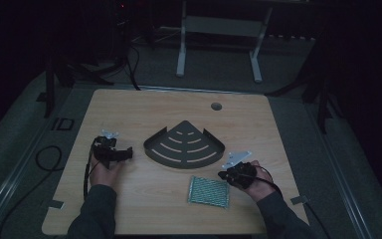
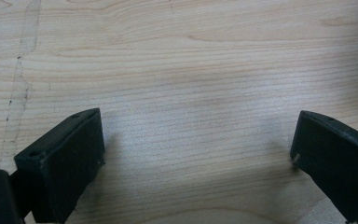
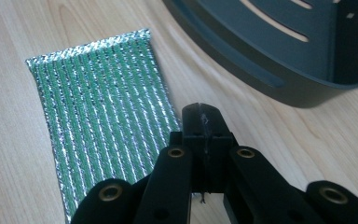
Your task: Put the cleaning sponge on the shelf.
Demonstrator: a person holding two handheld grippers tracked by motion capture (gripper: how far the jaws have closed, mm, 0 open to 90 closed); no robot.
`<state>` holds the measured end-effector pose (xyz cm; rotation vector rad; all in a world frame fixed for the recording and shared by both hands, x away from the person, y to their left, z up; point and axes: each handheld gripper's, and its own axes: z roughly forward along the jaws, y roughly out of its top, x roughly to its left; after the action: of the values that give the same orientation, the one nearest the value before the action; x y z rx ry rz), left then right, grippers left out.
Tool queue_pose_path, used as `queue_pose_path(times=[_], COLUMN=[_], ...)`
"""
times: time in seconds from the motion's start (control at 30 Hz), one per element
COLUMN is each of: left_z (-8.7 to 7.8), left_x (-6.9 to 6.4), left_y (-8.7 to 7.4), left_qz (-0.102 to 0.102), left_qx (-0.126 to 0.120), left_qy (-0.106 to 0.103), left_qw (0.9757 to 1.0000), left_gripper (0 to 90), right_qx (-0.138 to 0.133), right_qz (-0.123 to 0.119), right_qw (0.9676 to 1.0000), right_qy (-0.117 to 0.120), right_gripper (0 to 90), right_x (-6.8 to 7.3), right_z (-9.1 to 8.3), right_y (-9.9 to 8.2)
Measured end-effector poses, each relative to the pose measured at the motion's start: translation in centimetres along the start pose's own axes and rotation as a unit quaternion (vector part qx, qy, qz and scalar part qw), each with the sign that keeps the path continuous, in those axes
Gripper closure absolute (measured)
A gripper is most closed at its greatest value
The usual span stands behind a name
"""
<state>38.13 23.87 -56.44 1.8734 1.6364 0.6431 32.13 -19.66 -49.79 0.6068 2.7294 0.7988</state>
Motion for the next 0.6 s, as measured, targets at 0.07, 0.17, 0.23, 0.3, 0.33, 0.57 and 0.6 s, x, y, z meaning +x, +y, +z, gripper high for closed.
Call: queue_pose_path(times=[0.07, 0.17, 0.23, 0.3, 0.33, 0.57, 0.6], left_z=[0.0, 0.0, 0.0, 0.0, 0.0, 0.0, 0.0], left_x=[0.0, 0.0, 0.0, 0.0, 0.0, 0.0, 0.0], left_y=[0.0, 0.0, 0.0, 0.0, 0.0, 0.0, 0.0], left_qz=[0.0, 0.0, 0.0, 0.0, 0.0, 0.0, 0.0], left_qx=[0.0, 0.0, 0.0, 0.0, 0.0, 0.0, 0.0], left_qy=[0.0, 0.0, 0.0, 0.0, 0.0, 0.0, 0.0], left_qw=[1.0, 1.0, 1.0, 1.0, 1.0, 1.0, 1.0], left_gripper=[3.0, 3.1, 3.0, 3.0, 3.0, 3.0, 3.0], right_qx=[0.005, 0.009, 0.008, 0.011, 0.013, 0.028, 0.029], right_qz=[-0.005, -0.01, -0.015, -0.017, -0.021, -0.029, -0.029], right_qw=[1.0, 0.9998, 0.9997, 0.9995, 0.9994, 0.9988, 0.9988], right_qy=[0.005, 0.012, 0.019, 0.023, 0.025, 0.029, 0.029], right_gripper=[89.9, 89.9, 89.9, 89.9, 90.0, 90.0, 90.0], right_x=[0.2, 0.6, 0.9, 1.2, 1.3, 1.8, 1.7], right_z=[0.5, 1.0, 1.3, 1.6, 1.7, 2.5, 2.4], right_y=[0.1, 0.3, 0.4, 0.5, 0.6, 0.5, 0.5])
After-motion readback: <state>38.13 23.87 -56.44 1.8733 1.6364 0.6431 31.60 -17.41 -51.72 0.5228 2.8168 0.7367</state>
